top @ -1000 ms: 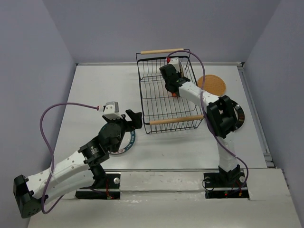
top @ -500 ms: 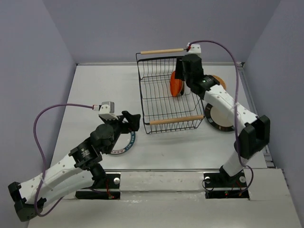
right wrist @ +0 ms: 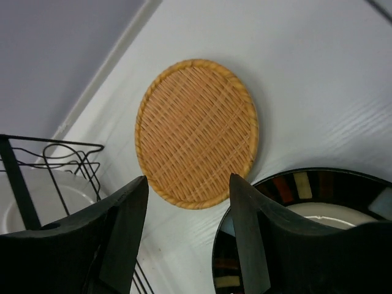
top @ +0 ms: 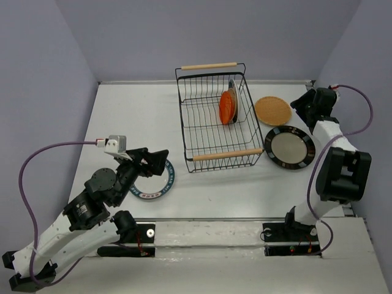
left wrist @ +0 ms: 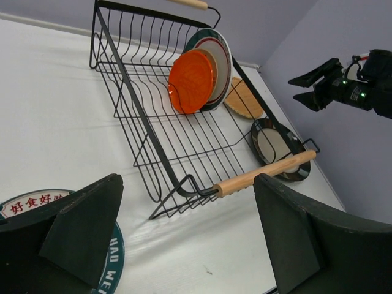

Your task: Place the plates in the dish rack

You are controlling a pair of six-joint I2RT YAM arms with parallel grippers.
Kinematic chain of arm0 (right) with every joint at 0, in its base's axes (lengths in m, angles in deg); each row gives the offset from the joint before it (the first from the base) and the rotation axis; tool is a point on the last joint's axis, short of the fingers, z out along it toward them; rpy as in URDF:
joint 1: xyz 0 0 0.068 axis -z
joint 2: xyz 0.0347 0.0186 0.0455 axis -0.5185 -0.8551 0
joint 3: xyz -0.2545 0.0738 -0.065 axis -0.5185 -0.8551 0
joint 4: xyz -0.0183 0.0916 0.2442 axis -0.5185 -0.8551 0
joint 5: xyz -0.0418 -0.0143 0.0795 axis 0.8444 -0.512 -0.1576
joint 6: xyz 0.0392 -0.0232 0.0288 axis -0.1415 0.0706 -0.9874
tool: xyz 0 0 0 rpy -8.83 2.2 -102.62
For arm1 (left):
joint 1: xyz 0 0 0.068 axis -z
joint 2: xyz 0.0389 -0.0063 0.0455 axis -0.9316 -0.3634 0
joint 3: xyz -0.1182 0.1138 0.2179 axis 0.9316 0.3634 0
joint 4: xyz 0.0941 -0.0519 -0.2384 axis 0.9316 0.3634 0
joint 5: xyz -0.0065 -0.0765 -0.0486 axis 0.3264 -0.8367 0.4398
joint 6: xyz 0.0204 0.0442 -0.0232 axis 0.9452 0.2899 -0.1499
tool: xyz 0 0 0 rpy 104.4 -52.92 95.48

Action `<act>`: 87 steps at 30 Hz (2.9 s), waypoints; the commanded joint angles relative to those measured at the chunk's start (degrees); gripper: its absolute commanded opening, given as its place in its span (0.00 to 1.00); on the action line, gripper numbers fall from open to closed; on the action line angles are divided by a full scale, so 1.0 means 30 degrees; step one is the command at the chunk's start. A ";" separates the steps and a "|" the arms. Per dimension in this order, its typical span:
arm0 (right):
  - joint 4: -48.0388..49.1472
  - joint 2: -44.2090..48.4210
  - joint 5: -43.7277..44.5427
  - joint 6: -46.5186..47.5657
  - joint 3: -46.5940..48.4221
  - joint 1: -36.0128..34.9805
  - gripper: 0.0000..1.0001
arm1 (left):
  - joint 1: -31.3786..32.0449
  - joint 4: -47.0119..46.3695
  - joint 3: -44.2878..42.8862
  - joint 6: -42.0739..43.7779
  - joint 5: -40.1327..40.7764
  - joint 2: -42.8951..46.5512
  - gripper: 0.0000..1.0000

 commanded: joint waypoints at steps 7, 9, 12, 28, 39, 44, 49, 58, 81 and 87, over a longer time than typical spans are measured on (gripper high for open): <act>0.1635 -0.6685 -0.6647 0.0844 0.5149 0.3399 0.62 | -0.0068 -0.0059 0.1152 0.1395 -0.1427 0.1302 0.99; 0.1139 -0.7390 -0.6794 0.1370 0.5792 0.3575 0.63 | -0.0097 -0.0147 0.1181 0.1512 -0.1574 0.1274 0.99; -0.2084 -0.9615 -0.6767 0.2863 0.8166 0.3577 0.64 | -0.0185 -0.0235 0.1094 0.1893 -0.1749 0.0953 0.99; -0.5778 -1.3895 -1.0542 0.4039 1.1098 0.3577 0.63 | -0.1445 -0.0528 0.1181 0.2011 -0.2482 0.0366 0.99; -0.5398 -1.5099 -1.3356 0.2607 1.1099 0.3577 0.52 | -0.1592 -0.0499 0.1210 0.1835 -0.2277 0.0483 0.99; -0.3497 -1.4983 -1.3652 0.1141 1.0311 0.3577 0.28 | -0.1680 -0.0470 0.1210 0.1835 -0.2306 0.0307 0.99; -0.0566 -1.3019 -1.1542 -0.0120 0.8640 0.3577 0.07 | -0.1738 -0.0470 0.1210 0.1835 -0.2277 0.0336 0.99; 0.1692 -0.7047 -0.5716 -0.0913 0.6940 0.3166 0.07 | -0.2177 -0.0558 0.1181 0.1952 -0.2716 -0.0337 0.99; -0.1442 -0.2468 1.1804 1.2004 1.2883 -1.3791 0.07 | -0.3847 -0.0704 0.1210 0.1952 -0.2951 0.0072 0.99; -0.1880 -0.5252 1.3974 1.2714 1.4262 -1.5757 0.07 | -0.3935 -0.0645 0.1240 0.1923 -0.2980 0.0130 0.99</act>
